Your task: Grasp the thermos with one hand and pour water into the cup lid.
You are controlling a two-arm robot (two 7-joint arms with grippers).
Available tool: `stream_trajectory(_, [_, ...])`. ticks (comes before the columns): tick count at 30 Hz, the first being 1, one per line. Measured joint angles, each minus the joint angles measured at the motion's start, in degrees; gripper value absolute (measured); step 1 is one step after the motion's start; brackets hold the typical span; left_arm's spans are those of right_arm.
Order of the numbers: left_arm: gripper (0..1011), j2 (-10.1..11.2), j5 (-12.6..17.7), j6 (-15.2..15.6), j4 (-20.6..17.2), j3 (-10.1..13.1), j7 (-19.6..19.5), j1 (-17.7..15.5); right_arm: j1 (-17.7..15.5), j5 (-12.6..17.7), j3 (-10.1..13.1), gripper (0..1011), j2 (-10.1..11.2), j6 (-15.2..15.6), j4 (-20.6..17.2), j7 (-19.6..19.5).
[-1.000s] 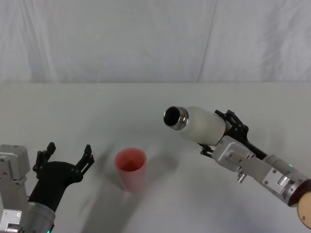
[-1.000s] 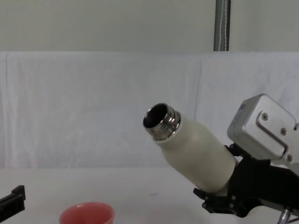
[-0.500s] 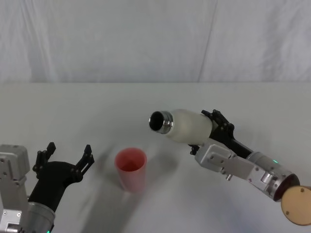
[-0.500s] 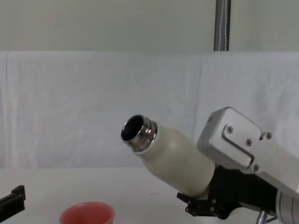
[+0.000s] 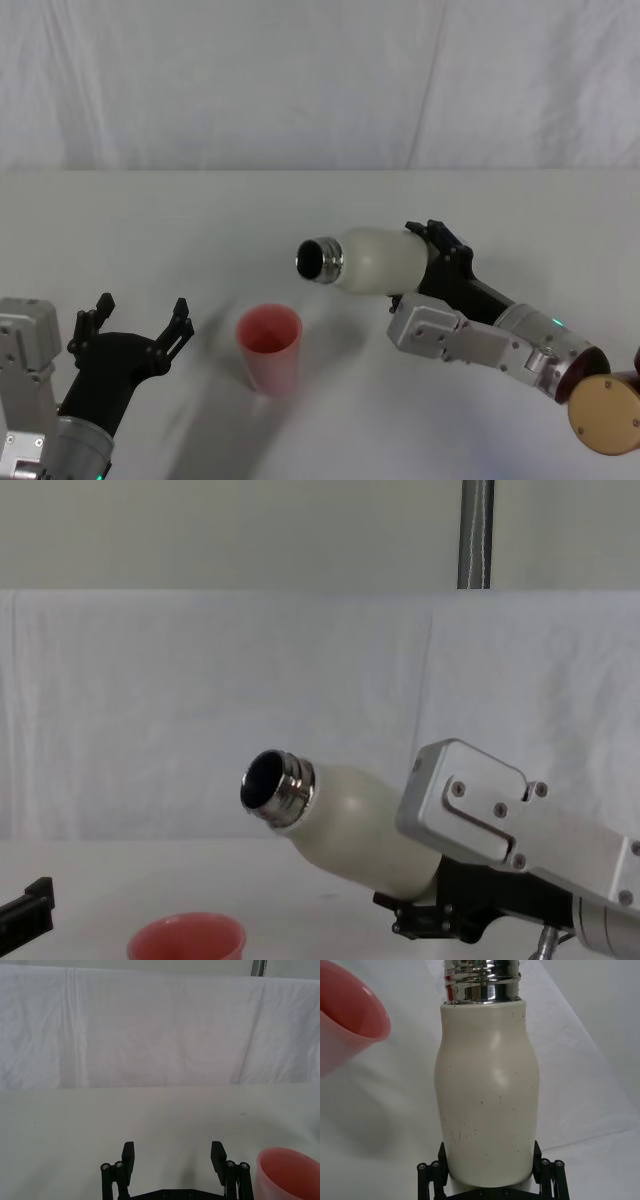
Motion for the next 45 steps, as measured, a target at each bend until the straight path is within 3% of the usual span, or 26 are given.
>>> stream_trajectory(20, [1001, 0.0, 0.0, 0.0, 0.0, 0.0, 0.0, 0.0, -0.5, -5.4, -0.6, 950, 0.4, 4.2, -0.8, -2.4])
stream_trajectory(31, [1001, 0.0, 0.0, 0.0, 0.0, 0.0, 0.0, 0.0, 0.3, -8.6, -2.0, 950, 1.0, 4.1, -0.6, -2.8])
stream_trajectory(45, [1001, 0.0, 0.0, 0.0, 0.0, 0.0, 0.0, 0.0, 1.7, -10.5, -3.6, 950, 1.1, 3.4, 0.2, -2.7])
